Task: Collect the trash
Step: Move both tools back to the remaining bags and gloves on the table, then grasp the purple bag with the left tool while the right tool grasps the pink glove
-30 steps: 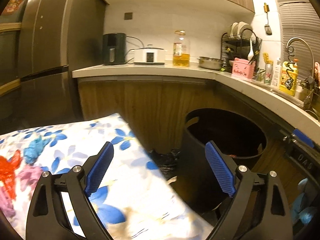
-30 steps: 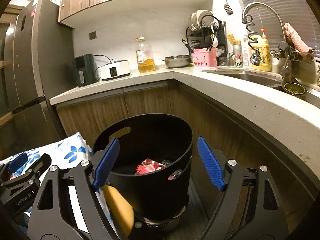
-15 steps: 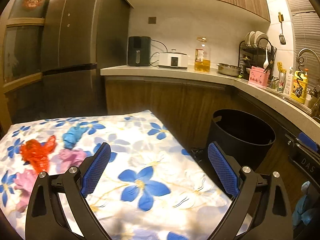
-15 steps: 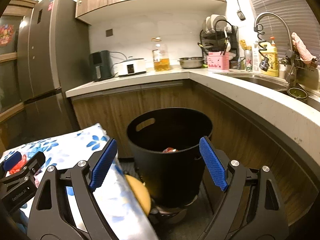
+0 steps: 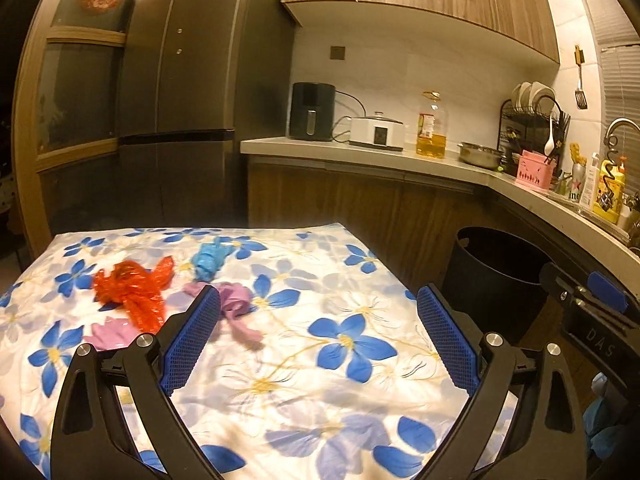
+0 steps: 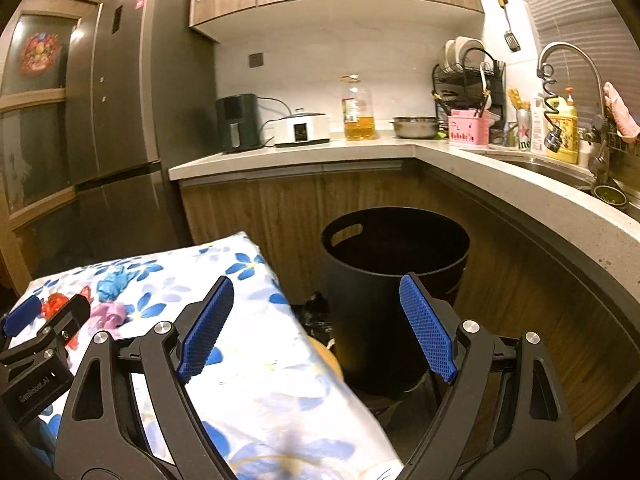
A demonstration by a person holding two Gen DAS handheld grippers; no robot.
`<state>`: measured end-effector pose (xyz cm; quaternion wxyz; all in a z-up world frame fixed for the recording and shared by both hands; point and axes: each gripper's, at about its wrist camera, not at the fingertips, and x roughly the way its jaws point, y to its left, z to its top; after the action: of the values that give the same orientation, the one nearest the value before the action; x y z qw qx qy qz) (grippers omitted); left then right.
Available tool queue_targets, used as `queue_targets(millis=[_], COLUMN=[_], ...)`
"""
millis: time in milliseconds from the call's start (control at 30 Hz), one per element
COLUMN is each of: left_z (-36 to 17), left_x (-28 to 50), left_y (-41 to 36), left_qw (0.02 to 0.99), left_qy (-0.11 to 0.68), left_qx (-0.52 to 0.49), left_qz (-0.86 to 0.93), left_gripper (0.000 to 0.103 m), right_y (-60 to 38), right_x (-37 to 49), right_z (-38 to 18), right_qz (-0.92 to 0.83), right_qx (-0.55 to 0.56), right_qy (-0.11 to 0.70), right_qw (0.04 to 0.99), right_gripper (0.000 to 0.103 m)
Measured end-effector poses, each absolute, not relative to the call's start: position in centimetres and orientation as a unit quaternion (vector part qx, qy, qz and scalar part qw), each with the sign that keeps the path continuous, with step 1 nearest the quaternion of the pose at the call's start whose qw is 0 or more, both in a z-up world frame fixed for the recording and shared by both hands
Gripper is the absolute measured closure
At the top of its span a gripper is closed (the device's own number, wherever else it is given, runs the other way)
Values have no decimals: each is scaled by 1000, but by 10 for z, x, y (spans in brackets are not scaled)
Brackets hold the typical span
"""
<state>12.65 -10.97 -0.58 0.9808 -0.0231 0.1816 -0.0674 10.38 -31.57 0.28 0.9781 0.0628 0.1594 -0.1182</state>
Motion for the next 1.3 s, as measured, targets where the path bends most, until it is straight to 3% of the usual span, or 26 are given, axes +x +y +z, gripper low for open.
queue_targets(millis=[1300], left_z=[-38], left_x=[108], left_y=[48], left_qw=[977], left_qy=[190], left_qx=[-74], left_qz=[61], left_gripper=[9], right_y=[-171], right_x=[131], right_z=[-22], right_qz=[8], right_qx=[28], right_qy=[167], right_qw=[985], right_gripper=[19])
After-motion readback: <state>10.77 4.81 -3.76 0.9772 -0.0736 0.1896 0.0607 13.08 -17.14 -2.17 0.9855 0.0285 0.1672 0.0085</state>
